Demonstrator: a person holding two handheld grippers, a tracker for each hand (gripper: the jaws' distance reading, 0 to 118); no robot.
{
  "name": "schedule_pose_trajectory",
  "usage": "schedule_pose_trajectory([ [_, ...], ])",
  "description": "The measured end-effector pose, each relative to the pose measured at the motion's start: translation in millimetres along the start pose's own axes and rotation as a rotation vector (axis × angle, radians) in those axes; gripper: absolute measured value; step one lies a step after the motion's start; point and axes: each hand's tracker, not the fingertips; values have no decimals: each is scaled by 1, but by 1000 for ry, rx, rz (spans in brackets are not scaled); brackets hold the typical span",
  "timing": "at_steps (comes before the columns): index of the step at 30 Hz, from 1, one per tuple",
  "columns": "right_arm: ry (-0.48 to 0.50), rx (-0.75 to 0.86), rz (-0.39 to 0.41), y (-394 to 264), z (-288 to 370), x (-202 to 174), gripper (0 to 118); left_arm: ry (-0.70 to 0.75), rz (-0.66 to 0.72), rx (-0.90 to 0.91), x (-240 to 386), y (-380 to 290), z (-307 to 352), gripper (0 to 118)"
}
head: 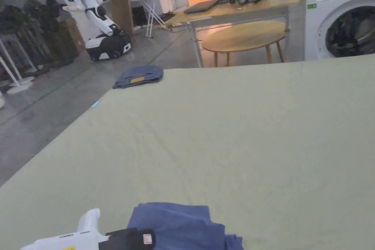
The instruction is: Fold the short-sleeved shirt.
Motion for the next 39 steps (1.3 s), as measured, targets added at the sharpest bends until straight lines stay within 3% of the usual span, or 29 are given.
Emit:
schedule_pose_trajectory([
  [2, 10, -9, -23, 1, -2, 2, 0, 101, 0, 23, -29, 22, 20, 18],
  [3, 16, -9, -24, 2, -3, 0, 0, 166, -33, 46, -39, 29, 26, 27],
  [5, 21, -8, -21, 5, -6, -1, 0, 242, -61, 20, -38, 39, 20, 64],
  [7, 13, -11, -3, 10, -5, -5, 0, 354, -63, 20, -40, 48, 15, 65],
  [9, 13, 20, 57, 16, 5, -8, 0, 609, -148, 31, -44, 64, 21, 65],
  [11, 1, 73, 107, 20, 14, -11, 0, 755, -224, 70, -28, 73, 37, 65],
  [15, -159, 228, 278, 36, 29, -26, 0, 547, -409, 242, 49, 64, 71, 65],
  [20, -112, 427, 277, 71, 63, -45, 0, 326, -600, 462, 151, 24, 74, 65],
  [25, -137, 570, 343, 100, 88, -69, 0, 114, -701, 614, 243, -20, 43, 63],
  [26, -144, 596, 351, 104, 92, -75, 0, 82, -720, 633, 257, -27, 36, 51],
  [29, -159, 688, 365, 107, 103, -87, 0, 11, -723, 696, 289, -42, 22, 0],
  [31, -157, 711, 383, 106, 109, -91, 0, -37, -730, 684, 304, -48, 15, 0],
  [33, -189, 746, 465, 103, 115, -99, 0, -47, -743, 677, 305, -53, 9, 0],
  [35, -237, 785, 478, 98, 118, -104, 0, -10, -740, 698, 313, -61, 11, 0],
  [39, -229, 778, 458, 92, 121, -105, 0, 67, -714, 723, 318, -71, 16, 0],
])
